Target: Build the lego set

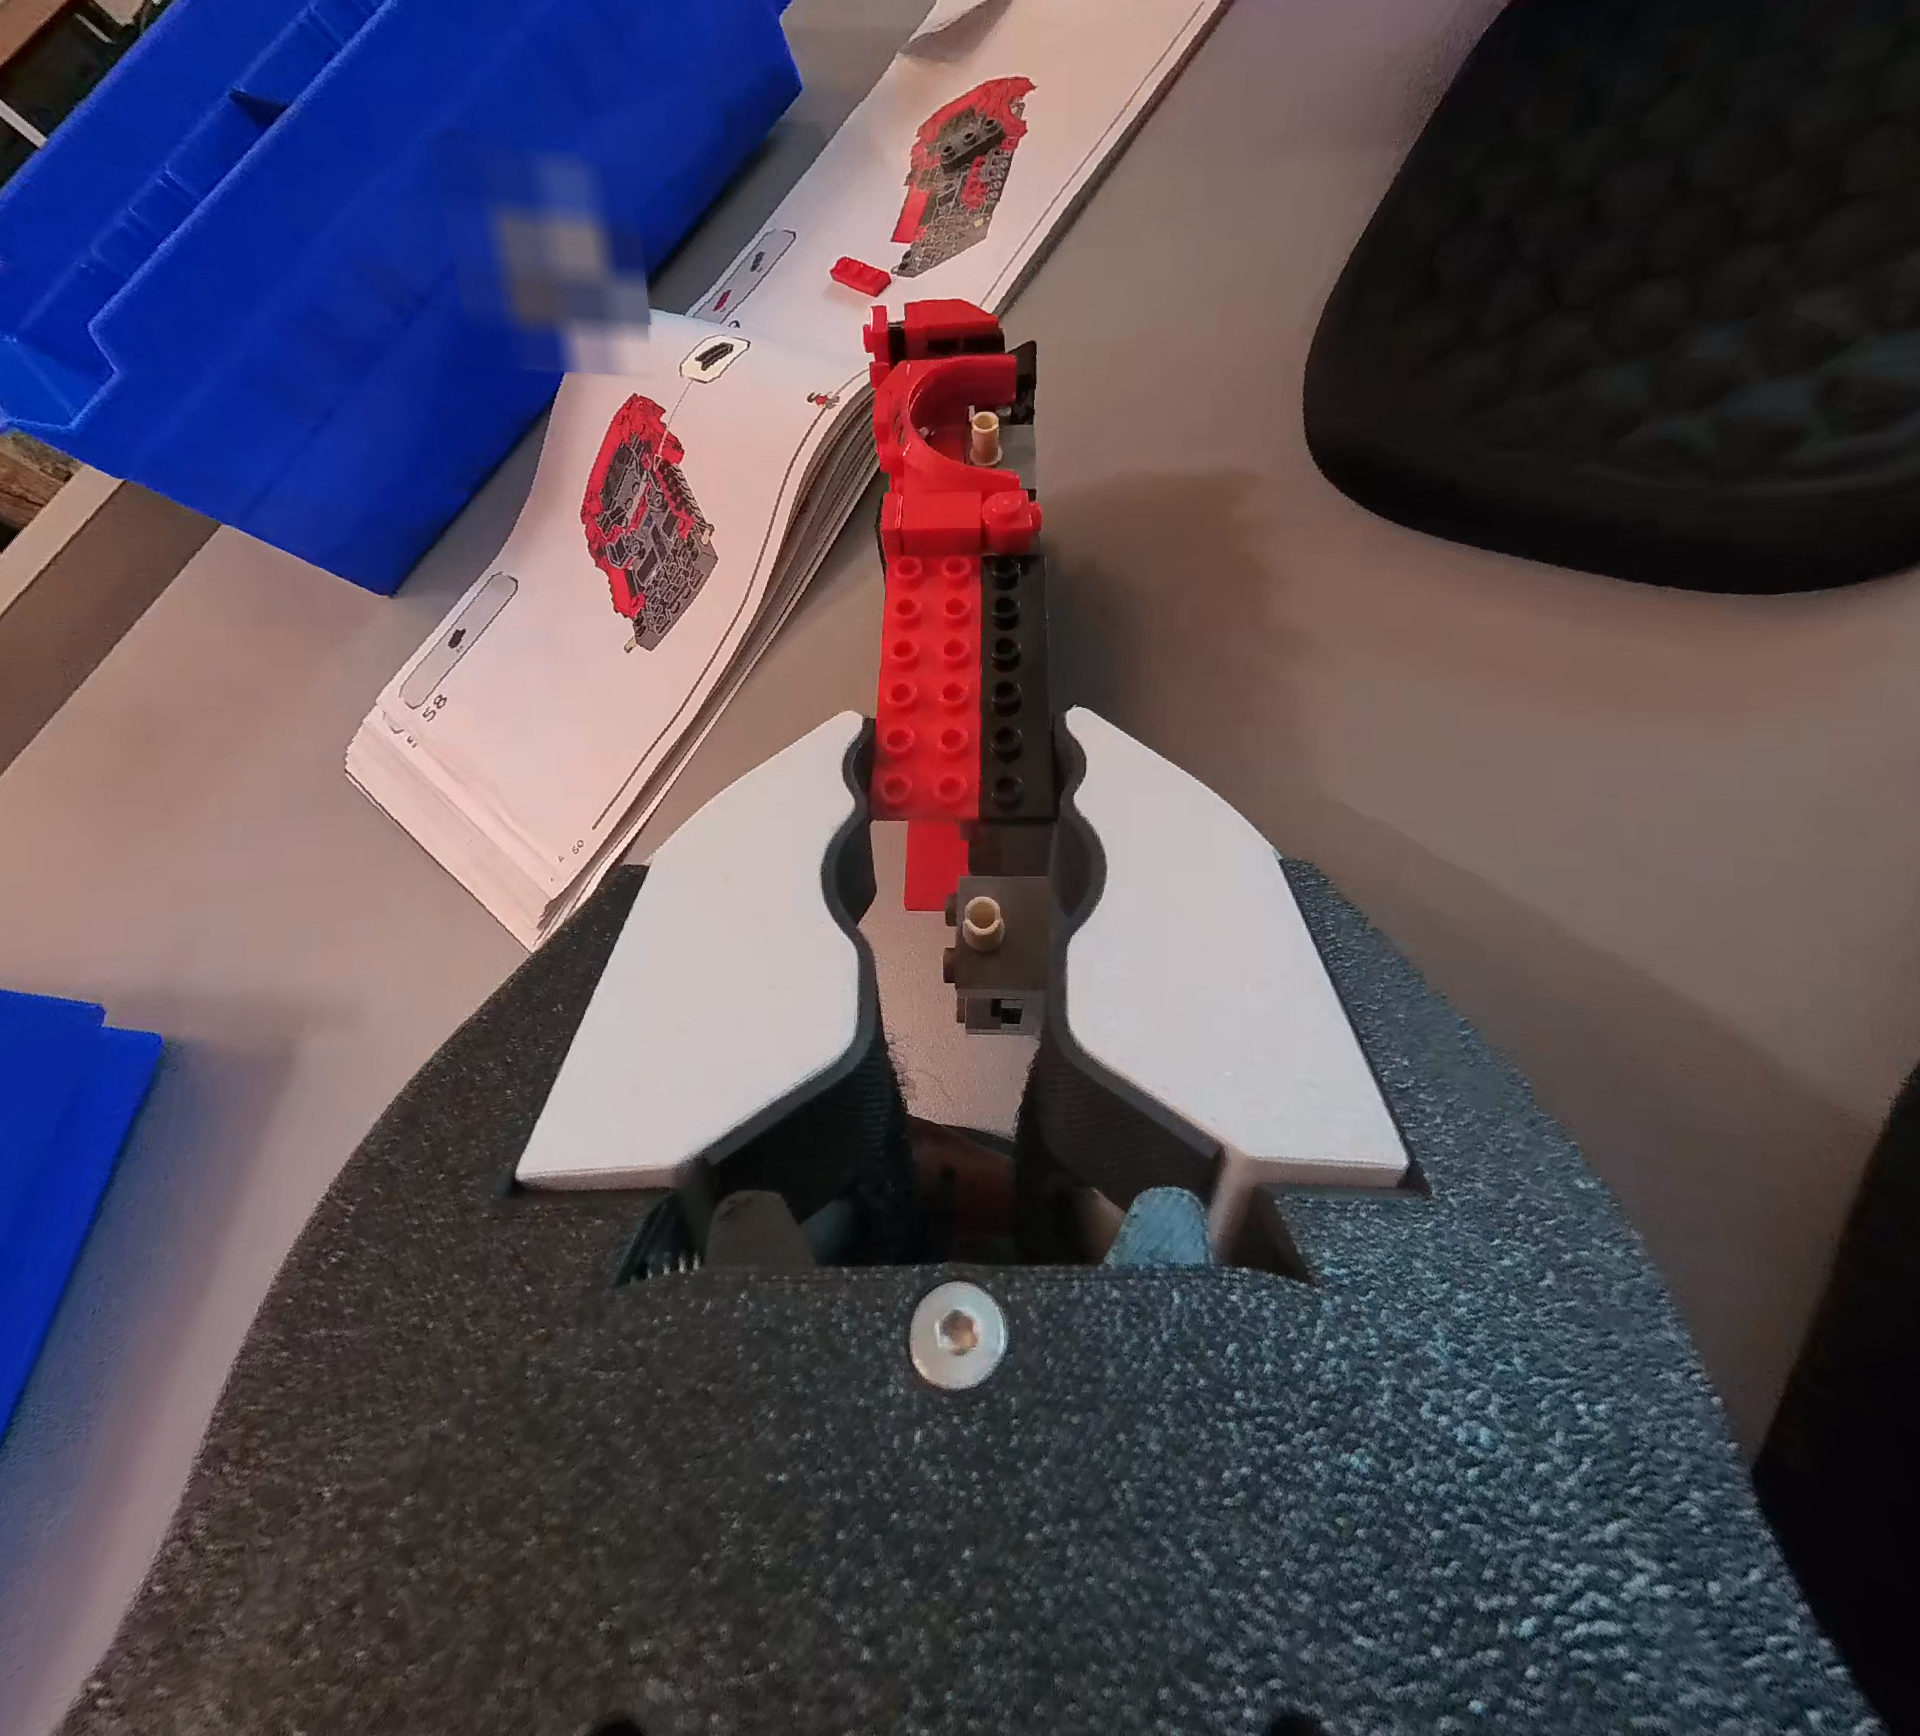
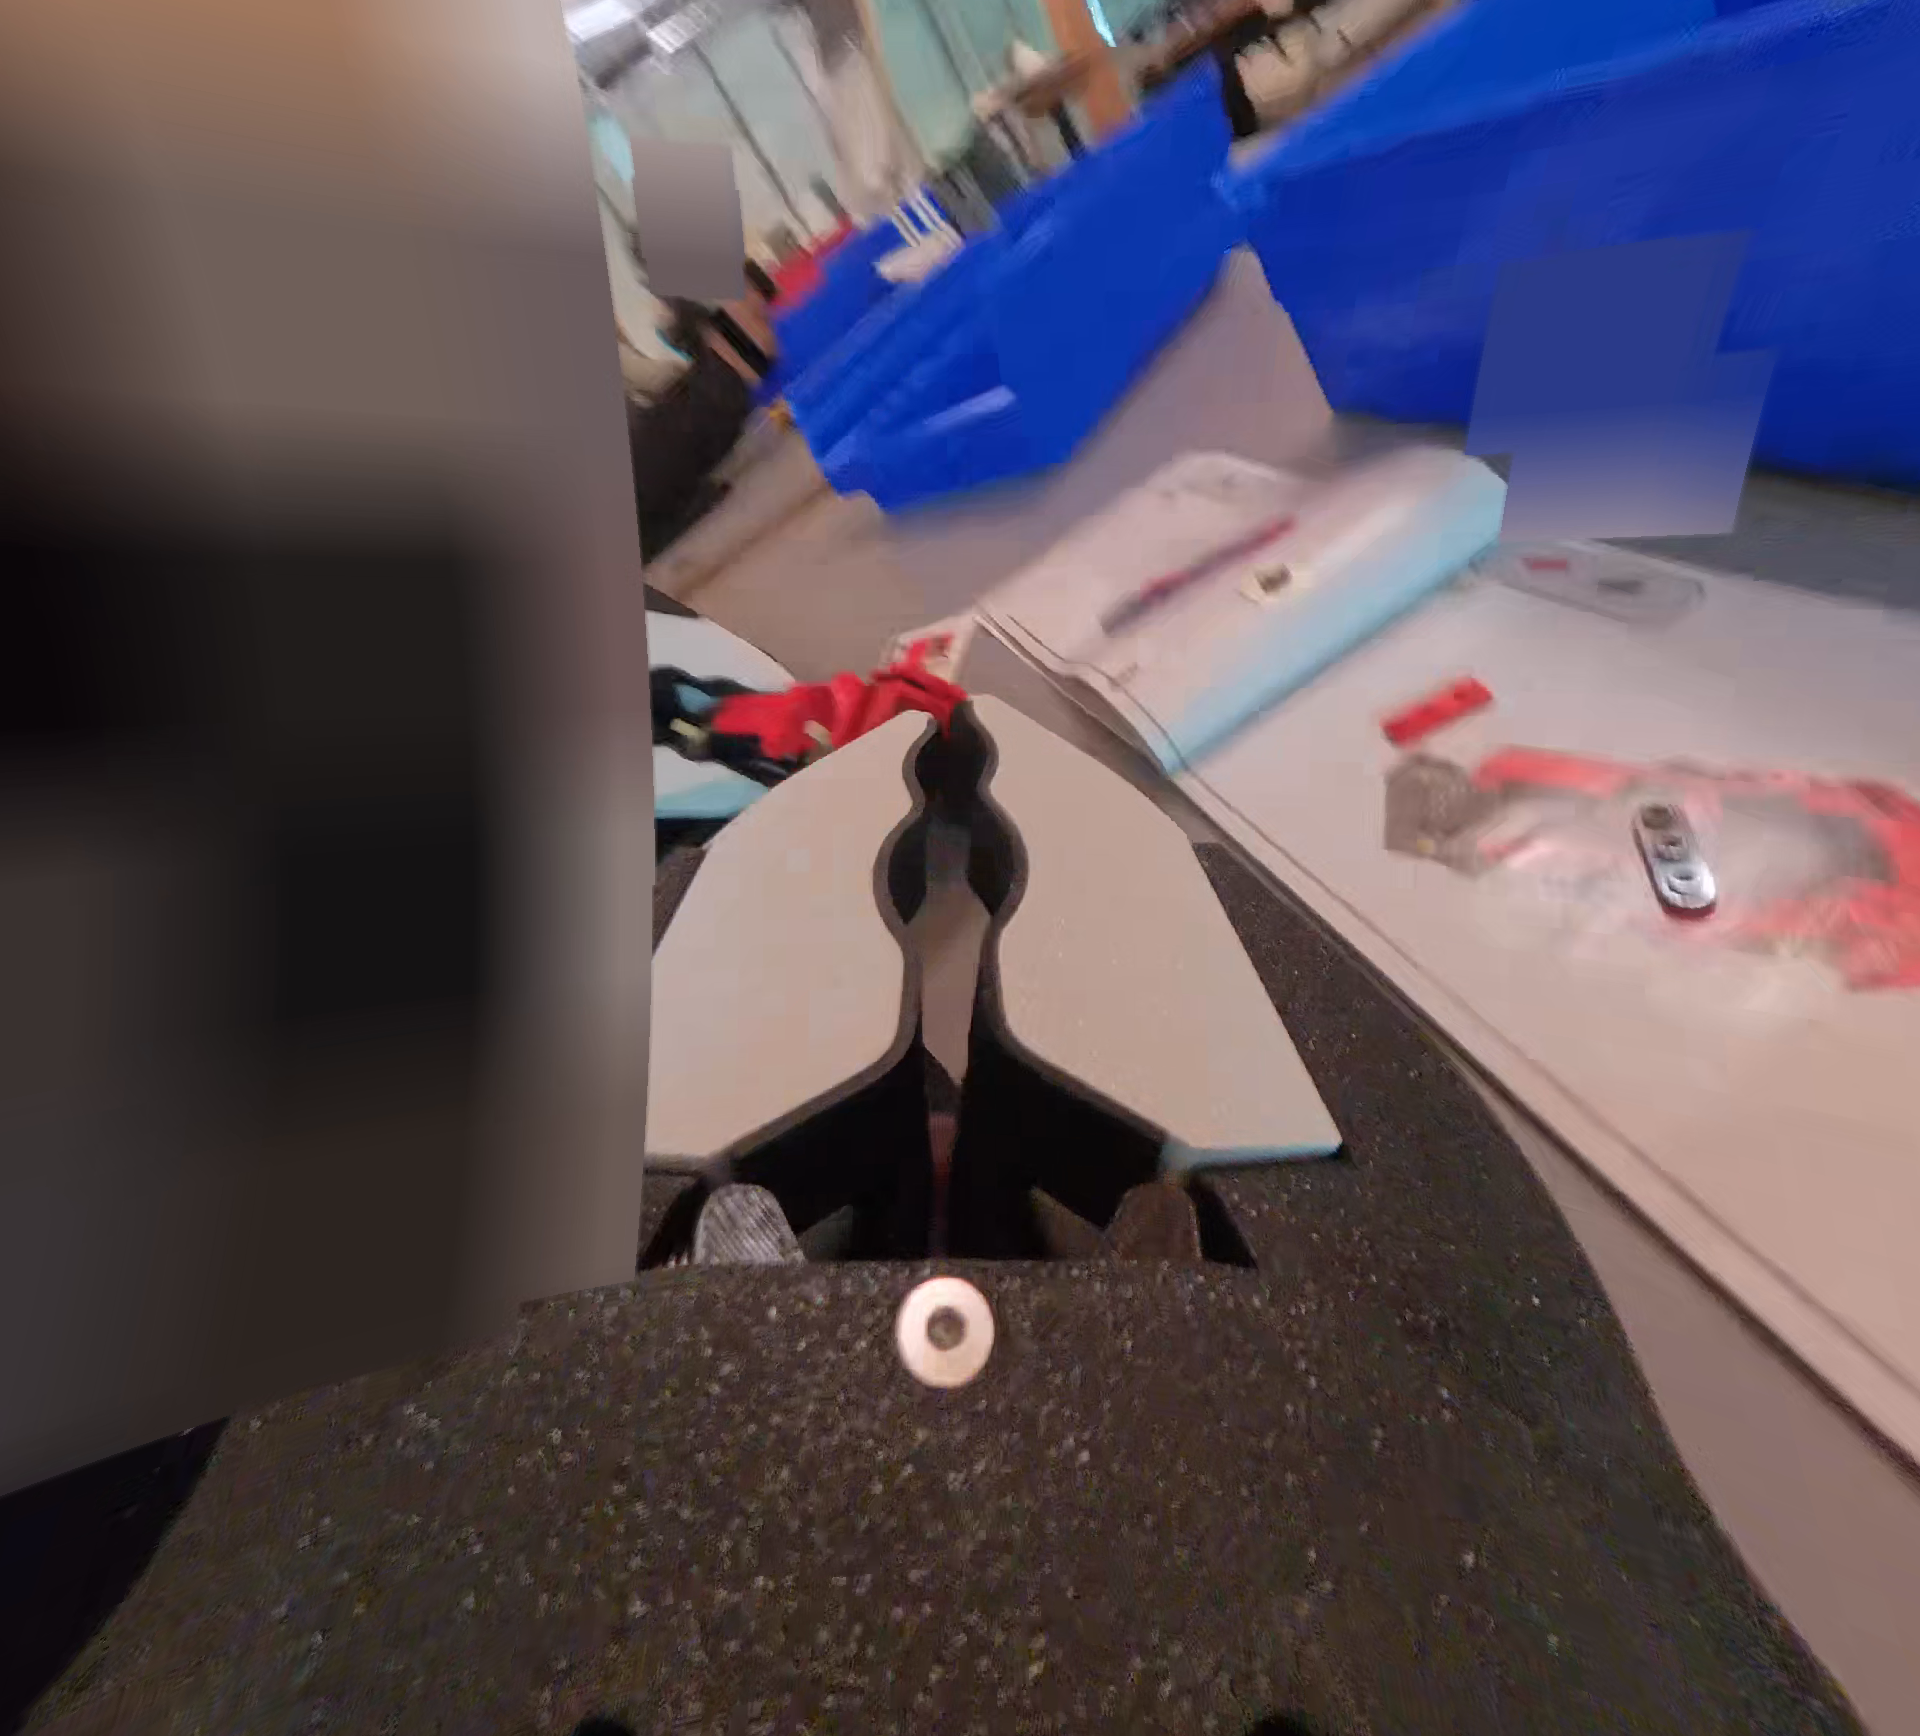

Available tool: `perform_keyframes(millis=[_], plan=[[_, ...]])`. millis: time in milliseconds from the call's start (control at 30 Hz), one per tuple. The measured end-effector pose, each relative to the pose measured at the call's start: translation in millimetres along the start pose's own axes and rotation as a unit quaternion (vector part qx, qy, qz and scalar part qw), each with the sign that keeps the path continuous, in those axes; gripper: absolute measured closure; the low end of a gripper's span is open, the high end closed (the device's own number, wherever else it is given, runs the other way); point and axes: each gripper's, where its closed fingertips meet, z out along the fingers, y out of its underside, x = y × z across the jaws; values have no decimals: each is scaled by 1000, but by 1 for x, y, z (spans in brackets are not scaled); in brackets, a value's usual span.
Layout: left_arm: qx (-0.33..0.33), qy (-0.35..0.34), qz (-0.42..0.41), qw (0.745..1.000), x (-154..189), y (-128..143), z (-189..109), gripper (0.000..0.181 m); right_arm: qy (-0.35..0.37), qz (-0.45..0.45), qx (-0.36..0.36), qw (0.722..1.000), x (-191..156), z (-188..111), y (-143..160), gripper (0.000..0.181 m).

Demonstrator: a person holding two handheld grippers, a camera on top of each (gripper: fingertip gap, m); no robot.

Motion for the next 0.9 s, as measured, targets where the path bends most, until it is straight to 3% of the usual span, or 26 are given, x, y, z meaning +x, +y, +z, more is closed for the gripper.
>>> perform_keyframes(millis=[33, 133, 267, 433, 600, 767, 900], plan=[[0, 1, -2, 1000, 0, 0, 0, 151, 4, -2, -7, 1000, 0, 2, 3, 178], [1, 5, -8, 1000, 0, 0, 0, 151, 32, 4, -18, 999, 9, 4, 4, 174], [5, 20, -20, 1000, 0, 0, 0, 151, 55, 36, -90, 994, 21, 15, 25, 159], [7, 30, -32, 999, 0, 0, 0, 151, 58, -63, -172, 981, 8, 27, 48, 145], [9, 24, -20, 999, 1, -1, -1, 151, 88, -159, -183, 966, 4, 29, 52, 145], [11, 31, -15, 999, 4, -1, -1, 151, 89, -184, -184, 962, 0, 29, 53, 174], [13, 35, -18, 999, 4, -1, -1, 152, 75, -203, -179, 960, -6, 28, 53, 181]])
